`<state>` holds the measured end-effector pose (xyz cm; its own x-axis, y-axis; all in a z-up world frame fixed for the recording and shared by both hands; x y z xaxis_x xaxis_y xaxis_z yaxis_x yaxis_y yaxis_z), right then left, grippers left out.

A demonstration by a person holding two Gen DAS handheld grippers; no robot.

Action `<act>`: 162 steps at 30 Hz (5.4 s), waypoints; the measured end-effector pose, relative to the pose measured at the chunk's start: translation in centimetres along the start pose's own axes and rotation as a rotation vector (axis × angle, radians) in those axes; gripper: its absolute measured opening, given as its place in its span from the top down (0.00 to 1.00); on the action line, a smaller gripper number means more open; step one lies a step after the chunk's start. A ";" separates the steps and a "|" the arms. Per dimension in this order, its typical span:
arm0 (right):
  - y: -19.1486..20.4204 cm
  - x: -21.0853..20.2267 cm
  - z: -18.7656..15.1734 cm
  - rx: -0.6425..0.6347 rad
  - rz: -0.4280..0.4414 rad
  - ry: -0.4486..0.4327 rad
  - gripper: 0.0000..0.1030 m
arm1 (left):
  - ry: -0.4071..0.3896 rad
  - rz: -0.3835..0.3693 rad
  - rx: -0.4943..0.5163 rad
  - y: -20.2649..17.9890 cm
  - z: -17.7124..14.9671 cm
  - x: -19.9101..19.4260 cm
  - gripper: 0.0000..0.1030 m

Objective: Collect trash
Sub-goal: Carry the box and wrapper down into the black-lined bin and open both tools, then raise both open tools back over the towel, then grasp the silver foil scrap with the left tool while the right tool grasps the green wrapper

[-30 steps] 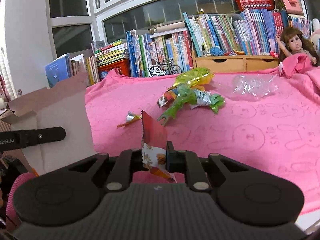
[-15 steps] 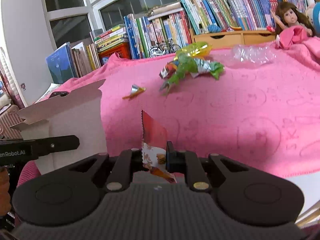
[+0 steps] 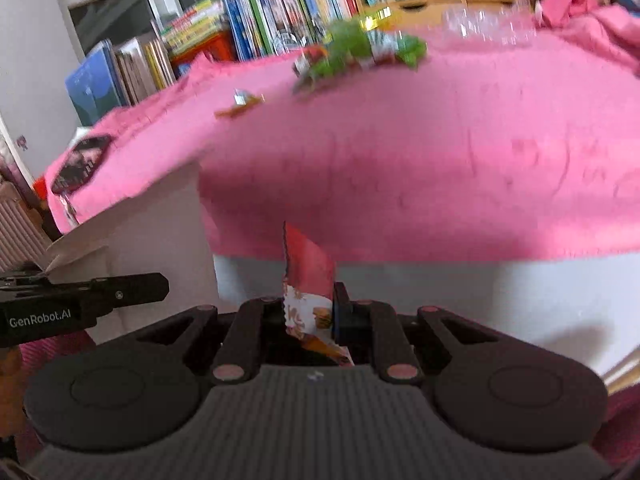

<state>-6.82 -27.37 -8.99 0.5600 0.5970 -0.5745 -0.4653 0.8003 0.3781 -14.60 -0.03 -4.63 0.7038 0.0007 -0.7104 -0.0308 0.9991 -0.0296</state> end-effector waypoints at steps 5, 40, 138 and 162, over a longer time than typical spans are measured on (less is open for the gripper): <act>-0.6 1.7 -1.7 0.034 -0.014 0.059 0.81 | 0.044 0.025 0.020 -0.2 -1.4 2.0 0.91; -2.0 5.5 -3.8 0.124 -0.010 0.183 0.77 | 0.289 0.056 0.087 -1.2 -5.3 8.0 0.89; -8.6 7.9 23.4 0.313 -0.050 -0.264 0.00 | -0.244 0.065 -0.130 1.3 17.6 12.7 0.43; -4.3 9.4 20.6 -0.121 -0.109 -0.135 0.06 | -0.245 0.079 -0.137 1.5 17.5 13.3 0.80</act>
<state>14.58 -24.08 -1.06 0.6944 0.5156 -0.5020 -0.4711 0.8530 0.2245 7.19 2.18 -1.81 0.8456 0.1051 -0.5234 -0.1763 0.9804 -0.0880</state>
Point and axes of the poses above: each gripper's, at about its wrist camera, not at the fingertips, and x roughly the way its jaws point, y to its left, z to its top, the point moved 2 cm from there along x, roughly the way its jaws point, and after that the axes turned 10 degrees about z, right-handed, at the moved point
